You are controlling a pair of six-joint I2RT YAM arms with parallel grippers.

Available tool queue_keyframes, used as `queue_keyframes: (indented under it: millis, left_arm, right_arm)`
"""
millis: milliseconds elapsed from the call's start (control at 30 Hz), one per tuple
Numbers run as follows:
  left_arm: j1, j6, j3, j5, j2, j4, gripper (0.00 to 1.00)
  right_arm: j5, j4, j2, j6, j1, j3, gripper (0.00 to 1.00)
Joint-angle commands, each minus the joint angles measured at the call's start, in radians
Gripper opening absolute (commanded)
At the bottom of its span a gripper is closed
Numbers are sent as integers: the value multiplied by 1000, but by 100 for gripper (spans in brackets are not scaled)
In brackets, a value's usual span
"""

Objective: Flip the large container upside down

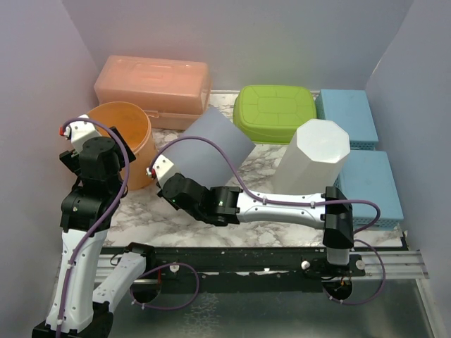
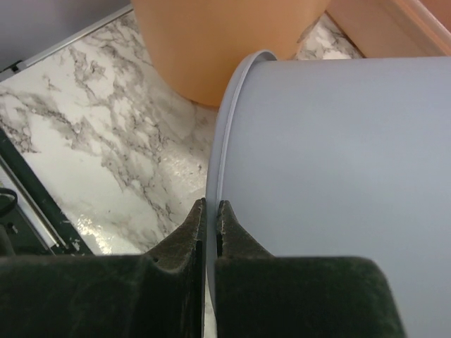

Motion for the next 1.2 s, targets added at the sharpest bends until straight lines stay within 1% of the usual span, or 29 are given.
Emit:
queue_keyframes:
  millis: [0,333,533,633,867,967,1167]
  left_arm:
    - [0,14,20,-10,-3,12,91]
    - [0,2,16,-17,-5,-1,91]
    - [0,0,6,-12,-10,0,91]
    - [0,-1,2,-9,-14,0,92]
    - [-1,1,0,-4,-11,0,92]
    - [0,1,-2,-3,-13,0,91]
    - [0,-6,-10,-5,-28,-3,91]
  right_arm:
    - [-83,-92,-11,7,0,-64,0]
    - [-151,-38,-43,-11,-1,-115,1]
    - [-117,-45,-11,-8,-1,-92,1]
    - [-115,-33,-6,-11,0,-107,1]
    - [-175,-26,4,-85,-1,-148,1]
    - [-209,-54,15,-149,-1,-148,1]
    - [-220,-65,31,-170,-1,-167,1]
